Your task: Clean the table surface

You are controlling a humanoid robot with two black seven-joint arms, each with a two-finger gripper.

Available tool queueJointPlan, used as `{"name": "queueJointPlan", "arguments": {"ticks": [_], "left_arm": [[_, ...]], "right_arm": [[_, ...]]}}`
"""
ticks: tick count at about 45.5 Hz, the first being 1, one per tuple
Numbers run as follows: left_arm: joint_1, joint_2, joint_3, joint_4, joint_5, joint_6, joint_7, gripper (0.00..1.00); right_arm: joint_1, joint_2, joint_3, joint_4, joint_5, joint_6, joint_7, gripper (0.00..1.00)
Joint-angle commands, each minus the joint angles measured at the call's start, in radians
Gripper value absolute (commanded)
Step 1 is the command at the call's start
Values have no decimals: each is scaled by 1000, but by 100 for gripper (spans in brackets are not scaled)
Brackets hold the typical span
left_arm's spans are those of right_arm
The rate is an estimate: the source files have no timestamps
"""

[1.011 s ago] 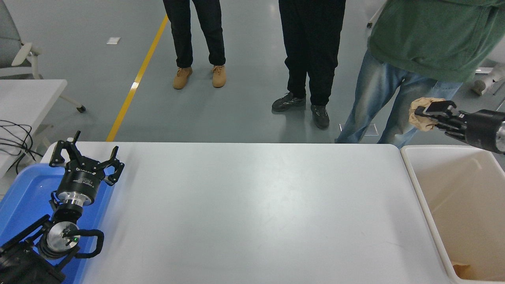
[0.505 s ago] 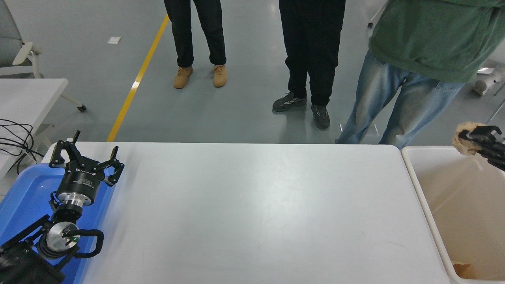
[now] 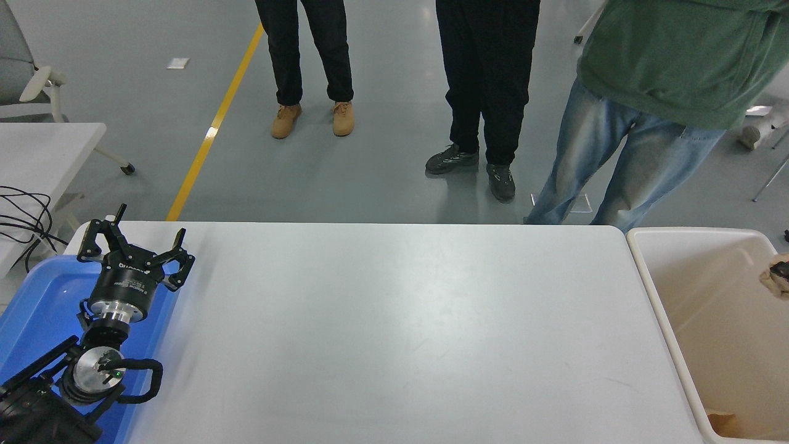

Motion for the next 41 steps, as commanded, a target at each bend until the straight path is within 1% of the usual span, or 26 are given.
{"name": "queueJointPlan", "arguments": {"ticks": [1,17,24,41], "left_arm": [[1,0,0,0,0,0,0,99],[1,0,0,1,0,0,0,99],[1,0,0,1,0,0,0,99],[-1,0,0,0,0,0,0,99]], "right_arm": [[-30,166,-33,-267,22,-2,2,0],[-24,309,-42,-313,28,-54,-16,0],[-19,343,-44,-316,28,-63,-31,0],[-15,384,-58,-318,28,-134,-62,0]]}}
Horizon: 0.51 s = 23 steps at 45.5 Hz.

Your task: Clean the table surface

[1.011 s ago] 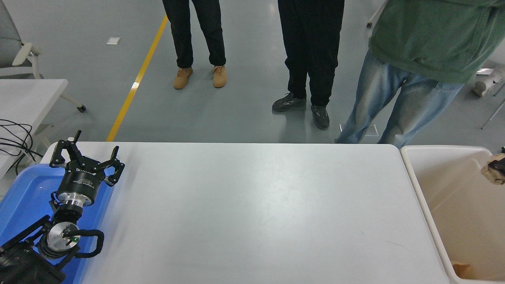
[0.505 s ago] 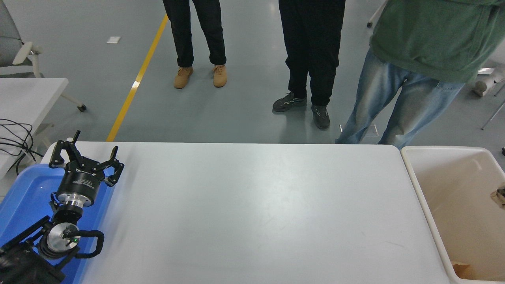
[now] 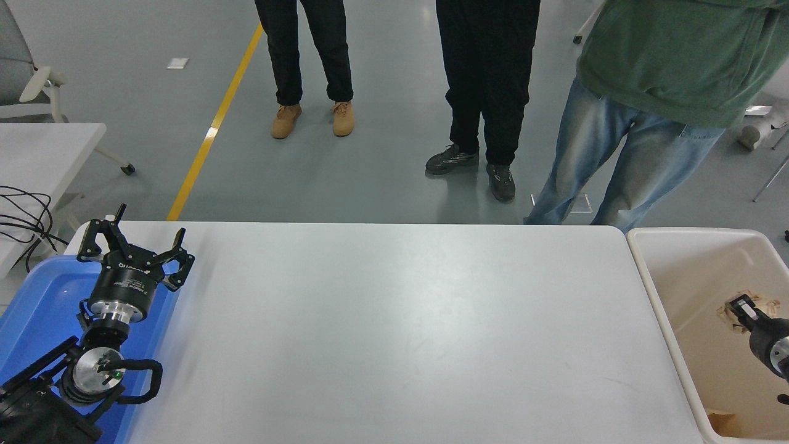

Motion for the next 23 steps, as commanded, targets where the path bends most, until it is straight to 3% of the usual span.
{"name": "queueJointPlan", "arguments": {"ticks": [1,20,23], "left_arm": [[0,0,0,1,0,0,0,99],[0,0,0,-1,0,0,0,99],[0,0,0,1,0,0,0,99]], "right_arm": [[3,30,-8,-7,2,-50,-18,0],[6,38,-2,-8,2,-140,-24,0],[6,38,-5,-10,3,-152,-32,31]]}}
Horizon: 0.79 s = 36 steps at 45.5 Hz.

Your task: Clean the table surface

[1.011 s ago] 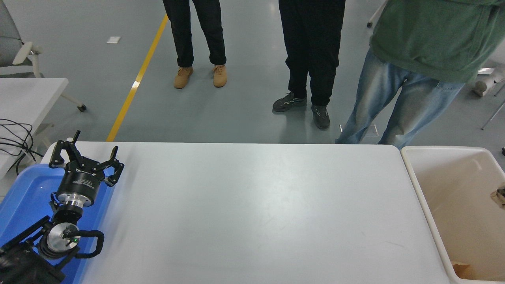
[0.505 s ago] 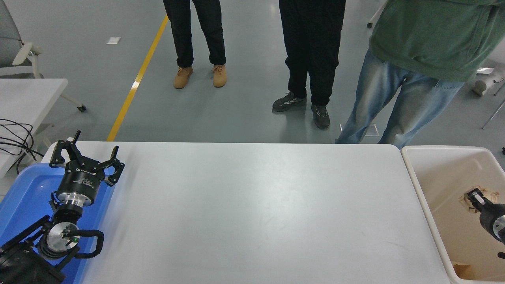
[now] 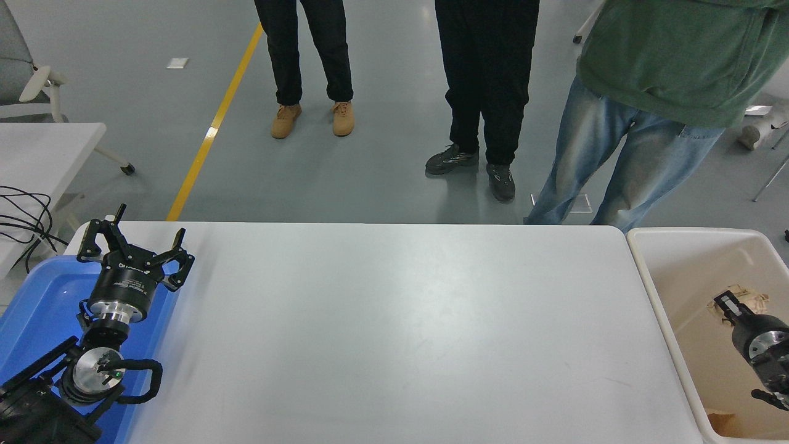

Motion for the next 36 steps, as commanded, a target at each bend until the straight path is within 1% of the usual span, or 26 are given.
{"name": "queueJointPlan", "arguments": {"ticks": [1,3,4,5,11,14,15,27,36], "left_arm": [[-1,0,0,-1,0,0,0,99],[0,0,0,-1,0,0,0,99],[0,0,0,1,0,0,0,99],[0,0,0,-1,0,0,0,99],[0,0,0,-1,0,0,0,99],[0,0,0,-1,0,0,0,99],[0,0,0,1,0,0,0,99],[0,0,0,1,0,0,0,99],[0,0,0,1,0,0,0,99]], "right_arm": [[1,3,-1,-3,2,-42,-15,39],[1,3,1,-3,2,-43,-18,57],[-1,3,1,-3,2,-43,-18,64],[-2,3,-1,-6,2,-40,-21,68],[-8,1,-4,-9,2,-33,-45,84],[-8,3,-2,-9,2,-40,-47,97],[-8,1,-2,-9,3,-42,-47,99],[-7,1,-4,-46,66,-46,-47,99],[5,-11,-1,-47,74,-46,-47,99]]}}
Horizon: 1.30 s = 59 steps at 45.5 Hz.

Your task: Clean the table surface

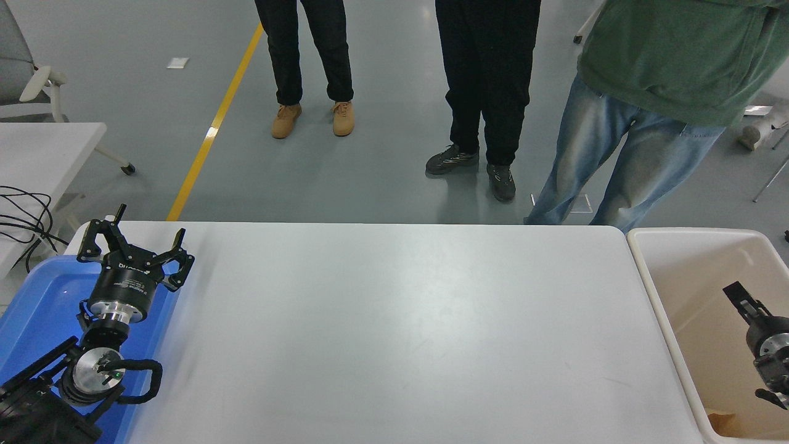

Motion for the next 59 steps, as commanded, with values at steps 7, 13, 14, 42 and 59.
{"name": "queueJointPlan", "arguments": {"ticks": [7,13,14,42,59], "left_arm": [[0,0,0,1,0,0,0,99],[0,0,0,-1,0,0,0,99],[-1,0,0,1,0,0,0,99],[0,0,0,-1,0,0,0,99],[0,0,0,1,0,0,0,99]], "right_arm": [[47,-8,16,-12,26,-4,-1,98],[59,-11,56,-10,173,3,9,98],[64,-12,66,-10,220,4,9,98],[208,-245,371,91,632,440,-116,99],[88,-215,721,470,632,457,-108,99]]}}
